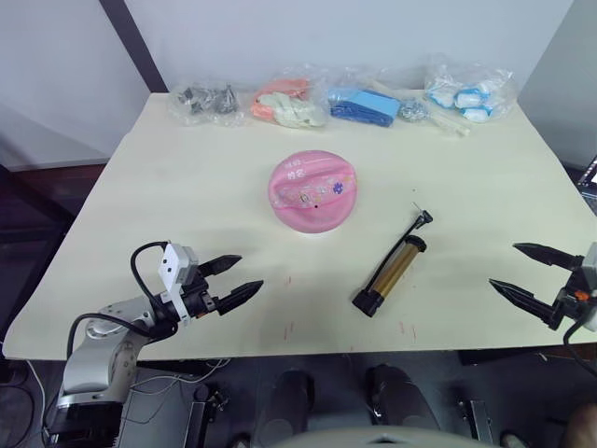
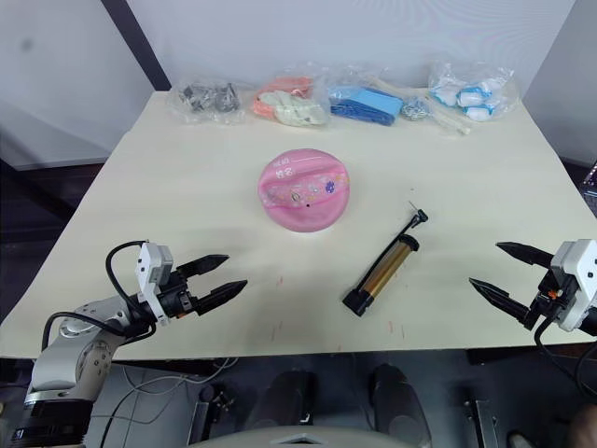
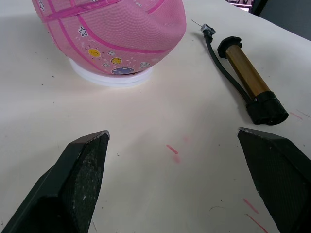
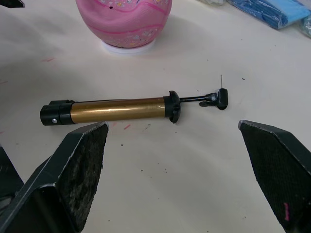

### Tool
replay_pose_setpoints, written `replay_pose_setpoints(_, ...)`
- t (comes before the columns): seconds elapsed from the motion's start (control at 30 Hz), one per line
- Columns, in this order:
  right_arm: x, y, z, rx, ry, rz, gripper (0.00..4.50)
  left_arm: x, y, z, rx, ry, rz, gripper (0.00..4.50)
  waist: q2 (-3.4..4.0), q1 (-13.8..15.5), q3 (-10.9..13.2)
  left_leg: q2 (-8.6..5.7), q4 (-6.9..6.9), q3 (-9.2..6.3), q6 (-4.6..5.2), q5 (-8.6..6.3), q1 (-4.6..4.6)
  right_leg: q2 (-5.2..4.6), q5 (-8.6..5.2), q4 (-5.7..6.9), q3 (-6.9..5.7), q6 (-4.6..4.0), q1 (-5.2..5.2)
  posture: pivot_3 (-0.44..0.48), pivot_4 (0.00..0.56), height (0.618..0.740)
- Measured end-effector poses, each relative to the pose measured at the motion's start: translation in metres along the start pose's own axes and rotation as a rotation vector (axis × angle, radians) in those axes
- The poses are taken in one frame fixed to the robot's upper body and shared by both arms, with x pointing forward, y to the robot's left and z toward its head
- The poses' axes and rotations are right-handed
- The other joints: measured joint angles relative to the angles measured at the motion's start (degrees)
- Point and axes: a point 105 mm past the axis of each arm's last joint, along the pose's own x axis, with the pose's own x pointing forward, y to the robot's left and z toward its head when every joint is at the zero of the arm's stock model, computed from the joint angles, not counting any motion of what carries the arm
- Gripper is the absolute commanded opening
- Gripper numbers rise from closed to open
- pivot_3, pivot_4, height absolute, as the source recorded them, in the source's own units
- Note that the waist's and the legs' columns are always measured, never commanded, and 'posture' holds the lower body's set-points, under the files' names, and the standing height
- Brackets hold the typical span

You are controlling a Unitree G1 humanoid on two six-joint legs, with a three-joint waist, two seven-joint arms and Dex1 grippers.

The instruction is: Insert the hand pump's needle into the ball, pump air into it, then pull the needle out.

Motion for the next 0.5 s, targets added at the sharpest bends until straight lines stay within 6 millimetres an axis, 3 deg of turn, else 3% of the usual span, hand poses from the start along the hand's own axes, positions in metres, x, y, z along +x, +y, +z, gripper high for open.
replay_pose_setpoints(0.23,-0.001,0.006,-0.002,0.008,-0.008,0.001,4.5,0.007,0.003,0.012,0.007,-0.024,-0.014,4.46,0.0,0.1,0.0,-0.01,0.0,-0.01,0.0,0.0,-0.01,0.0,0.0,0.0,0.0,0.0,0.0,0.0,0.15,0.74)
replay_pose_setpoints(0.5,-0.001,0.019,0.019,-0.058,-0.084,0.07,4.5,0.016,-0.007,0.031,0.082,0.006,-0.136,4.46,0.0,0.01,0.0,0.0,0.0,-0.02,0.0,0.0,-0.01,0.03,0.0,0.0,-0.01,0.0,0.0,0.0,0.15,0.74)
